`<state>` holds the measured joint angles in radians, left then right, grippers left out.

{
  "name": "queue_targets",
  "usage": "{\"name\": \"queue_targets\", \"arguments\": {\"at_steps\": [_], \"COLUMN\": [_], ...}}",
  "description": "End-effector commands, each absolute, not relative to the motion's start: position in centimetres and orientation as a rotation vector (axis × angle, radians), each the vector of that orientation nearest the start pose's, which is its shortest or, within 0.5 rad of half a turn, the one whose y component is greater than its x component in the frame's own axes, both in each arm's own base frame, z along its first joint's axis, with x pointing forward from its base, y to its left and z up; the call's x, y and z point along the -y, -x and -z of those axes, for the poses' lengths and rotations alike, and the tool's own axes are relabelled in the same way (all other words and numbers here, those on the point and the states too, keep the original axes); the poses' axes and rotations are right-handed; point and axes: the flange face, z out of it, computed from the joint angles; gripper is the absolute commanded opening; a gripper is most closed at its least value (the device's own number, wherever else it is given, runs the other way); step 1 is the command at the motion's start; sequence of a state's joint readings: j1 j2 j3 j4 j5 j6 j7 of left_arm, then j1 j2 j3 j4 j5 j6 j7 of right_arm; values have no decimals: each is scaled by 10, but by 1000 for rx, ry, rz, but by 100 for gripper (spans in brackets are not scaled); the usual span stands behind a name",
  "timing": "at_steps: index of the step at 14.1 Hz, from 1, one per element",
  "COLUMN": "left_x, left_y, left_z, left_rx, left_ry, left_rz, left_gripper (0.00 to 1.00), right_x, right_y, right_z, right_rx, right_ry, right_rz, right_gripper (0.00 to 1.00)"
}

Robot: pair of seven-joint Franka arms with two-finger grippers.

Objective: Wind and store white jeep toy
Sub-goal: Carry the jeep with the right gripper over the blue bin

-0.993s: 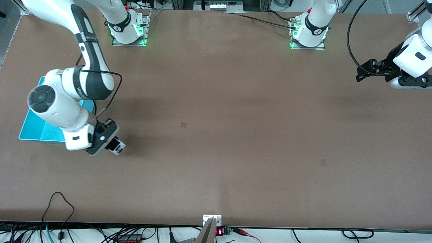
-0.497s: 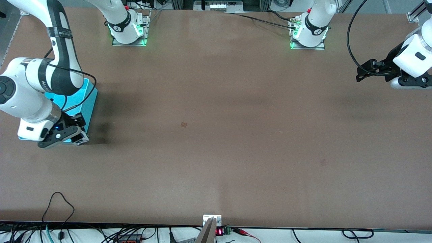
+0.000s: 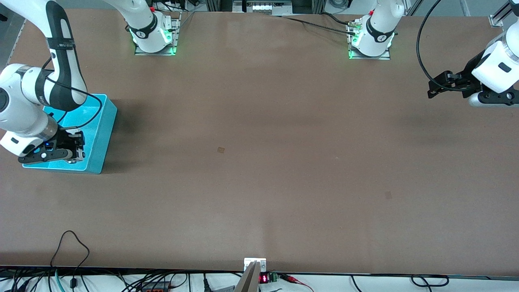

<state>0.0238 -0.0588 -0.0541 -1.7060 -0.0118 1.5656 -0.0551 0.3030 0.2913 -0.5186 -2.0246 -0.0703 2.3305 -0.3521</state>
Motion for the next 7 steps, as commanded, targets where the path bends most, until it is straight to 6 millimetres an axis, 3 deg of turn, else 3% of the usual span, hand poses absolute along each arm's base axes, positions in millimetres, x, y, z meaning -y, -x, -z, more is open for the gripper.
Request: {"name": "queue_targets", "arguments": {"at_steps": [1, 7], "left_x": [19, 21], "left_y": [-528, -528], "left_z": [-599, -599], "left_rx": [33, 28], "left_ry": [3158, 3158], "left_rz": [-130, -128], "left_gripper": [100, 100], "right_x": [135, 174], "right_y": [-550, -490], "right_z": [-324, -273], "right_rx": [241, 76], "right_ry": [3316, 3311], "right_rz": [50, 96], "right_gripper": [0, 0]}}
